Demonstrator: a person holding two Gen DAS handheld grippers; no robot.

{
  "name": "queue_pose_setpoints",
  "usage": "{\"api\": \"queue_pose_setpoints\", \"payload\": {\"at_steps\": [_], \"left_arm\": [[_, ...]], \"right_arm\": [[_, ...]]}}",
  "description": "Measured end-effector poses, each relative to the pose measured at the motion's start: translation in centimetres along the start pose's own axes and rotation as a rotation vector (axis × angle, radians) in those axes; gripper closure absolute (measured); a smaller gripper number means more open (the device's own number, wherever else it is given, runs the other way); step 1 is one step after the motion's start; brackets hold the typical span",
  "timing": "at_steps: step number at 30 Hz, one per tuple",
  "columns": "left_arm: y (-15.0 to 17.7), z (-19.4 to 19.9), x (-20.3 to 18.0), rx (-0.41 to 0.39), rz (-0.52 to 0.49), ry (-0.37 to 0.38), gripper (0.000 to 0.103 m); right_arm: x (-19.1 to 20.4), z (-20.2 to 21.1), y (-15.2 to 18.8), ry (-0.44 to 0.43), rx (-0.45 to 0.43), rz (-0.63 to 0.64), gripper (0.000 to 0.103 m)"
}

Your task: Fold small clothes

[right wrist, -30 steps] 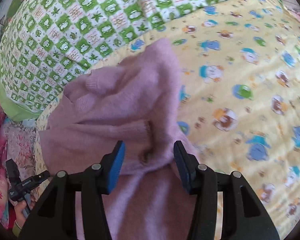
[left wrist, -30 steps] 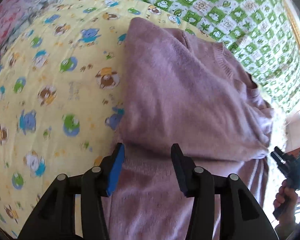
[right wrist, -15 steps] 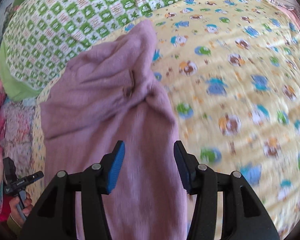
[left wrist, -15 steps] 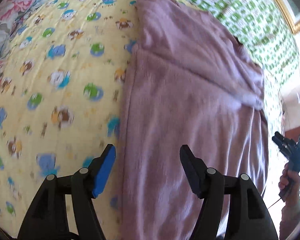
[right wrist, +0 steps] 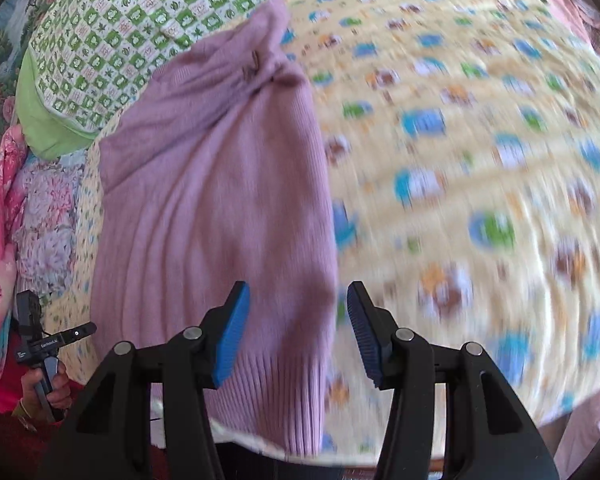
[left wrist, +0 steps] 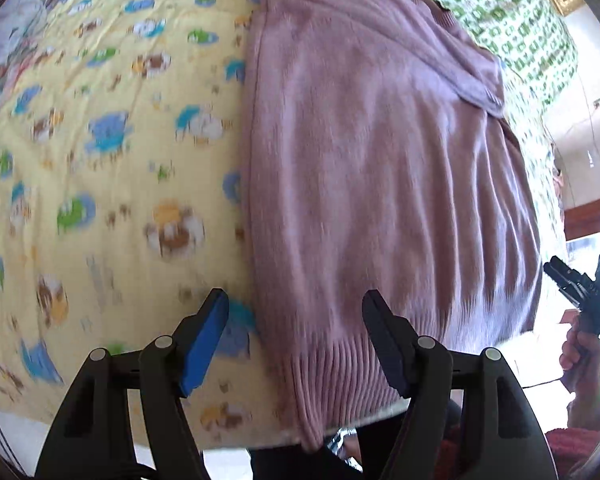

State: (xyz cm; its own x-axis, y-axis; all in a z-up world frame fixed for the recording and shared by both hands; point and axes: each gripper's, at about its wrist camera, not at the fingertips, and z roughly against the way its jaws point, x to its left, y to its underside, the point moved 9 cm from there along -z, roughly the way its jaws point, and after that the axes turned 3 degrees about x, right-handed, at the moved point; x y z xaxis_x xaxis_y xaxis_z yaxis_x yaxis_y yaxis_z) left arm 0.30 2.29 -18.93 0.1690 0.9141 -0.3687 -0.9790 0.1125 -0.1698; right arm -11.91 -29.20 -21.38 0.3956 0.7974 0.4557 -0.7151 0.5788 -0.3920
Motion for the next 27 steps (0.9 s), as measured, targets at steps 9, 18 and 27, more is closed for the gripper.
{"api": "queue_pose_setpoints", "payload": {"at_steps": [9,18,27], "left_arm": [[4.8,-0.4,-0.7,0.056,-0.012,0.043,0.03],[4.5,-1.2,-1.1,0.054,0.038,0.118,0.028],[2.7,-1.9,-2.3,0.032,0.034,0.121,0.062]], "right_arm": [[0.5,-0.4,5.3,0.001,0.065,0.036,0.051],[0.3,-1.0,4.7,-0.058,0.045,-0.029,0.051],[1.2,-2.9,3.5,-0.167,0.05,-0.079,0.094]]}}
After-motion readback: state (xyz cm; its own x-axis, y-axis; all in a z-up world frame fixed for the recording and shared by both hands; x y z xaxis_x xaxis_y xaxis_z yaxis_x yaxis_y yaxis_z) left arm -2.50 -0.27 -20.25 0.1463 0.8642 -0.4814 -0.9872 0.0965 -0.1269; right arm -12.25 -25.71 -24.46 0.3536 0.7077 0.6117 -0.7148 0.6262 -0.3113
